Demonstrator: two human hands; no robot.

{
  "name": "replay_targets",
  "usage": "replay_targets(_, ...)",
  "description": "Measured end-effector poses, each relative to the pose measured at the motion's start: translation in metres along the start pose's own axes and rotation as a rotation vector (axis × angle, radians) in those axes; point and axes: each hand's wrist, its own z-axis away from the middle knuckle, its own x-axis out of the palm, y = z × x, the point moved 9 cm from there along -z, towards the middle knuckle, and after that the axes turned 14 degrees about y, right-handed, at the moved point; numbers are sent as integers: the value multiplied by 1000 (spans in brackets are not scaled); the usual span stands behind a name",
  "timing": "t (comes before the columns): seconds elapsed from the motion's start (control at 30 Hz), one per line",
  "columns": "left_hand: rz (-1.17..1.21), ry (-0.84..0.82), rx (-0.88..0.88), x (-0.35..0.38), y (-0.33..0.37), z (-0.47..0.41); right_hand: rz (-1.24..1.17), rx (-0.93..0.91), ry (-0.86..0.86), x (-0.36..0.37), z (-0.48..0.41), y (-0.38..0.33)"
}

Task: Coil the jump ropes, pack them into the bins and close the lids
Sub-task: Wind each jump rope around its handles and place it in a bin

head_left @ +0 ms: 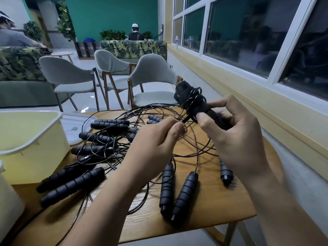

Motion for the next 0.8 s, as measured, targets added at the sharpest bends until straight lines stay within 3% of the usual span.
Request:
replay_targets(0.47,-244,34,189,-10,10,-3,481,-126,-91,15,9,-3)
replay_targets(0.63,-190,36,196,-12,11,-3,686,-63,-334,25,15,4)
replay_targets(0.8,-161,71,204,-12,18,-3,529,74,-763,41,37,12)
